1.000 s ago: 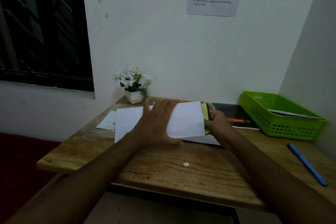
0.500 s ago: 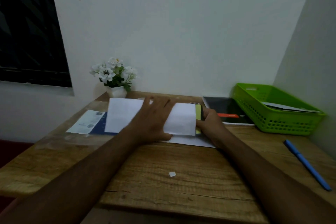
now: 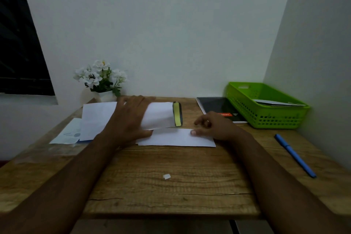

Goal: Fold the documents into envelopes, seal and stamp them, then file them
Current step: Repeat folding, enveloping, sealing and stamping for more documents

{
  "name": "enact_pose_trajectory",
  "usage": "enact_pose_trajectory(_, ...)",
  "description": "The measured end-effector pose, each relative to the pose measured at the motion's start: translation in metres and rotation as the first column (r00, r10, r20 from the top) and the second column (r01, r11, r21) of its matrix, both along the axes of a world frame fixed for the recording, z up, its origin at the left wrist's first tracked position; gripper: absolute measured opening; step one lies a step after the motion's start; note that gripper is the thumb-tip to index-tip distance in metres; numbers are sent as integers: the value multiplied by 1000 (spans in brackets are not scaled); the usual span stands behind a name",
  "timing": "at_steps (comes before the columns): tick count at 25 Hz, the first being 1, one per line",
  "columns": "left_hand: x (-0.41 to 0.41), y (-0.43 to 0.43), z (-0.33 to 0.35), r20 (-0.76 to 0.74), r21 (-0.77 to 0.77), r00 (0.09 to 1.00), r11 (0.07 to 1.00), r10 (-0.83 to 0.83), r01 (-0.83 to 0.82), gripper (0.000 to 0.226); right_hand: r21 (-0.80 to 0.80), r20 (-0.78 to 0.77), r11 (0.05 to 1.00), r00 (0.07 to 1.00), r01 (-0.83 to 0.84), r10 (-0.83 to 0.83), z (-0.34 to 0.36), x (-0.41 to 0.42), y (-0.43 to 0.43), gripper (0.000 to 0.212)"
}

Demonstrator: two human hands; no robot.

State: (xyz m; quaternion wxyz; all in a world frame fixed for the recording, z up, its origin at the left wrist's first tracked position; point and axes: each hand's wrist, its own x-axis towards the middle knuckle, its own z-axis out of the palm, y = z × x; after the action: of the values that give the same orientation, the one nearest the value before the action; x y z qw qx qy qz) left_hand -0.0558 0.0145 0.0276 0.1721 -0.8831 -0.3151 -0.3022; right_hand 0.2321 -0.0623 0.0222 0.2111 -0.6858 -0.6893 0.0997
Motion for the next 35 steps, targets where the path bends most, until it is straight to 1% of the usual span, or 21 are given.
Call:
enact_pose_trajectory(1, -4, 2, -1, 3, -26, 1000, 1000, -10, 10, 87, -67, 21, 998, 1000, 2, -1, 0, 6, -3, 56)
enact_pose_trajectory(2, -7, 5, -3, 6, -57, 1000, 998, -22, 22, 87, -94, -26, 996, 1000, -7, 4, 0, 9, -5, 59)
enact_pose_trajectory(4, -13, 7, -7, 12, -109, 1000, 994, -28, 29, 89, -94, -170, 995, 985, -27, 11, -1, 10, -8, 53)
enact_pose_trajectory(5, -15, 8, -9, 17, -121, 1000, 992, -20, 22, 89, -96, -219, 995, 976, -25, 3, -1, 10, -9, 49)
enact_pose_trajectory(7, -19, 10, -10, 35, -131, 999, 991, 2, 3, 87, -91, -234, 996, 972, -2, -20, -3, 13, -11, 43)
enact_pose_trajectory(9, -25, 12, -9, 53, -126, 998, 992, 23, -17, 85, -19, -225, 999, 973, 48, -51, -4, 14, -12, 36)
enact_pose_trajectory(10, -28, 14, -8, 58, -119, 998, 993, 34, -26, 84, 54, -258, 994, 963, 97, -80, -5, 15, -13, 30)
enact_pose_trajectory(12, -34, 16, -8, 74, -114, 996, 992, 56, -47, 85, 216, -388, 949, 912, 229, -132, -3, 15, -11, 17)
enact_pose_trajectory(14, -37, 14, -9, 91, -116, 993, 991, 71, -60, 86, 324, -516, 896, 850, 304, -102, 0, 14, -11, 12)
enact_pose_trajectory(16, -37, 13, -9, 95, -110, 992, 991, 81, -71, 85, 371, -612, 864, 789, 341, -48, 4, 14, -12, 13)
enact_pose_trajectory(18, -38, 13, -9, 100, -93, 990, 991, 101, -91, 84, 365, -700, 863, 714, 348, 8, 5, 14, -16, 14)
enact_pose_trajectory(19, -39, 13, -8, 108, -87, 988, 991, 109, -100, 83, 354, -720, 875, 693, 329, 31, 5, 14, -17, 14)
enact_pose_trajectory(20, -40, 14, -8, 115, -84, 987, 991, 115, -106, 82, 337, -719, 893, 693, 299, 39, 5, 14, -17, 14)
enact_pose_trajectory(23, -41, 15, -8, 120, -81, 985, 990, 122, -113, 83, 261, -653, 941, 757, 216, 8, 1, 14, -16, 20)
enact_pose_trajectory(25, -40, 15, -8, 117, -88, 985, 989, 126, -116, 84, 235, -627, 952, 779, 198, -7, -1, 14, -15, 21)
enact_pose_trajectory(31, -39, 16, -8, 112, -85, 986, 990, 122, -112, 87, 218, -624, 964, 781, 153, 17, -3, 13, -16, 18)
enact_pose_trajectory(32, -38, 16, -8, 109, -74, 987, 991, 116, -108, 87, 216, -634, 966, 773, 143, 27, -3, 13, -16, 18)
enact_pose_trajectory(35, -32, 12, -6, 95, -35, 992, 996, 85, -82, 88, 218, -705, 966, 707, 141, 56, -2, 15, -17, 19)
